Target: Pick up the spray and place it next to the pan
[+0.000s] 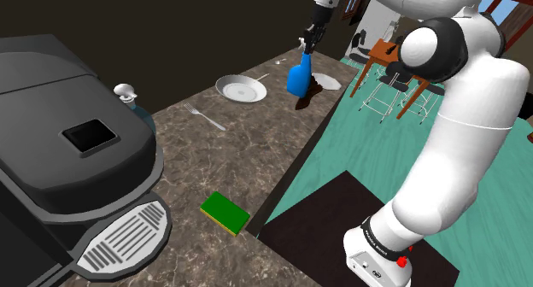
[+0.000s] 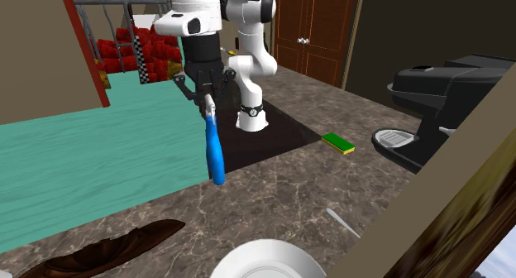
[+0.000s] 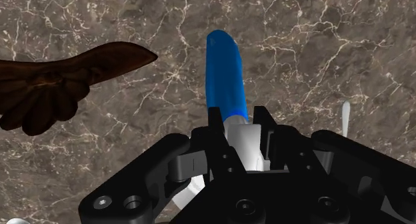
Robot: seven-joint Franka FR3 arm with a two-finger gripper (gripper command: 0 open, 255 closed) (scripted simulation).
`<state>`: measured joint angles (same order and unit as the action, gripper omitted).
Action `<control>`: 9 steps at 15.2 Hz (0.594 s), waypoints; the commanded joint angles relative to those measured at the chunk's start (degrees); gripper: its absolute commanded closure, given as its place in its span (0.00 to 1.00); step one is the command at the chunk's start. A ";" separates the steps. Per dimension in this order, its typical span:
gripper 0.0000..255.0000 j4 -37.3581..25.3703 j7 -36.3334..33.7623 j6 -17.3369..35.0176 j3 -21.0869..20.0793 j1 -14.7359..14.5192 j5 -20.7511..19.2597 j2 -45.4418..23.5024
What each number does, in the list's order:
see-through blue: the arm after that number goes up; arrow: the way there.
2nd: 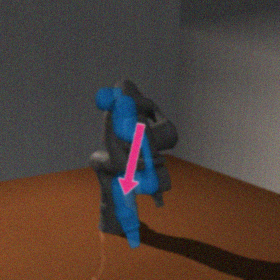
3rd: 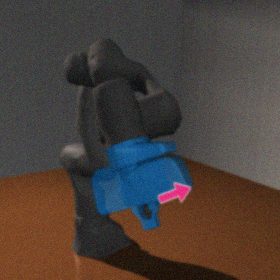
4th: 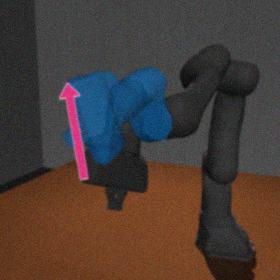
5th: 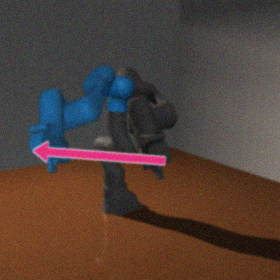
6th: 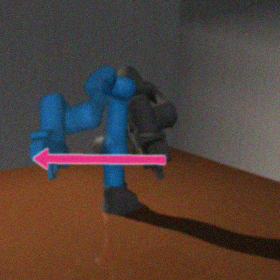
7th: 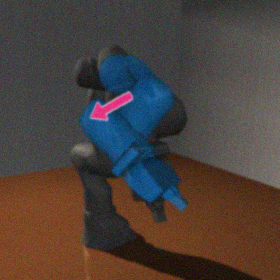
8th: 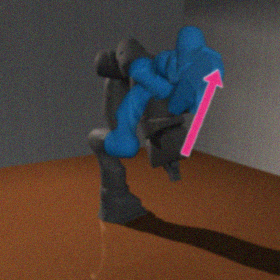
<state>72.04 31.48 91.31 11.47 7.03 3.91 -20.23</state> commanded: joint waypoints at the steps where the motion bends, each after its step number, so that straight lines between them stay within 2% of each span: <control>1: 1.00 -3.70 1.30 0.12 0.24 1.29 0.78 -3.83; 4: 1.00 -13.39 3.32 -1.46 0.38 4.09 2.30 -12.03; 9: 1.00 -7.41 3.42 3.22 0.34 3.59 2.08 -10.75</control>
<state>63.80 34.90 93.66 11.83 10.71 5.99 -31.00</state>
